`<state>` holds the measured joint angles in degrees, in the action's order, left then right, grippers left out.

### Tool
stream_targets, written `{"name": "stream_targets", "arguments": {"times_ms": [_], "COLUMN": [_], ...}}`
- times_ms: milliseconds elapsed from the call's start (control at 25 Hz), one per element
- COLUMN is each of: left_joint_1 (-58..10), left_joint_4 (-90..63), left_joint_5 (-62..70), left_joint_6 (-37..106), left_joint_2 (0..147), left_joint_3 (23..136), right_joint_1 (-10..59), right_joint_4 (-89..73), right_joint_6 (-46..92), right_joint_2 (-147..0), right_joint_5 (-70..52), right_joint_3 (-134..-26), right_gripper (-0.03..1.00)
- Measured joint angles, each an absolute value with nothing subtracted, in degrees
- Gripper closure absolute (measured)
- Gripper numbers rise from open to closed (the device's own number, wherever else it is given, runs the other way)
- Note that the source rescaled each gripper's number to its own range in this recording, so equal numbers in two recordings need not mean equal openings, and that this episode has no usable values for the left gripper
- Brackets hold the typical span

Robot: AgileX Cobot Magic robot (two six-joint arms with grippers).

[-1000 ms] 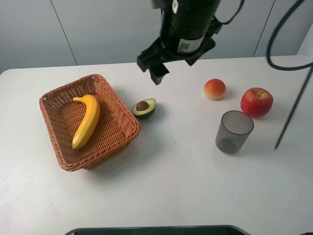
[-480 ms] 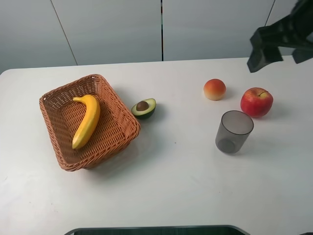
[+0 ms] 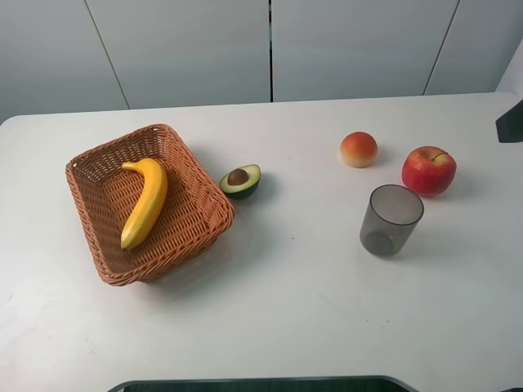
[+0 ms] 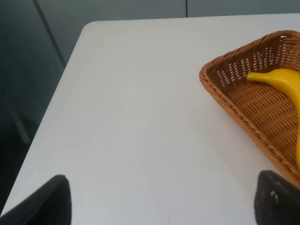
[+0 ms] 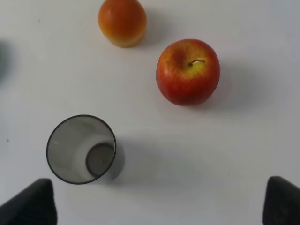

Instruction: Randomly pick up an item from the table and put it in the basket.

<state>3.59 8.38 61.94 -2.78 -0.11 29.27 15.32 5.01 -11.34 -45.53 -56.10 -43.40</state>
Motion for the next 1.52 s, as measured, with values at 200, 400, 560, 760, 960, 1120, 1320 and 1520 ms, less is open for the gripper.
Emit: {"name": "stream_targets", "arguments": {"times_ms": [200, 400, 560, 760, 960, 1120, 1320, 1520], "left_joint_1": [3.6, 3.6, 3.6, 3.6, 3.6, 3.6, 3.6, 3.6], "left_joint_4": [8.4, 8.4, 8.4, 8.4, 8.4, 8.4, 8.4, 8.4], "left_joint_5": [61.9, 61.9, 61.9, 61.9, 61.9, 61.9, 61.9, 61.9], "left_joint_6": [-2.8, -2.8, -2.8, -2.7, -2.7, -2.7, -2.7, -2.7], "left_joint_2": [-0.1, -0.1, -0.1, -0.1, -0.1, -0.1, -0.1, -0.1], "left_joint_3": [29.3, 29.3, 29.3, 29.3, 29.3, 29.3, 29.3, 29.3], "right_joint_1": [15.3, 15.3, 15.3, 15.3, 15.3, 15.3, 15.3, 15.3], "right_joint_4": [5.0, 5.0, 5.0, 4.8, 2.1, -1.3, -4.0, -4.5], "right_joint_6": [-11.3, -11.3, -11.3, -11.2, -9.4, -5.1, -1.7, 0.0], "right_joint_2": [-35.9, -29.6, -24.8, -18.0, -10.3, -3.7, -0.1, 0.0], "right_joint_5": [-56.0, -56.0, -56.0, -55.8, -55.8, -55.8, -58.6, -62.2], "right_joint_3": [-38.5, -32.9, -30.4, -30.4, -30.4, -30.4, -30.4, -29.2], "right_gripper": [-0.03, -0.03, -0.03, -0.03, -0.03, -0.03, -0.03, -0.03]}}
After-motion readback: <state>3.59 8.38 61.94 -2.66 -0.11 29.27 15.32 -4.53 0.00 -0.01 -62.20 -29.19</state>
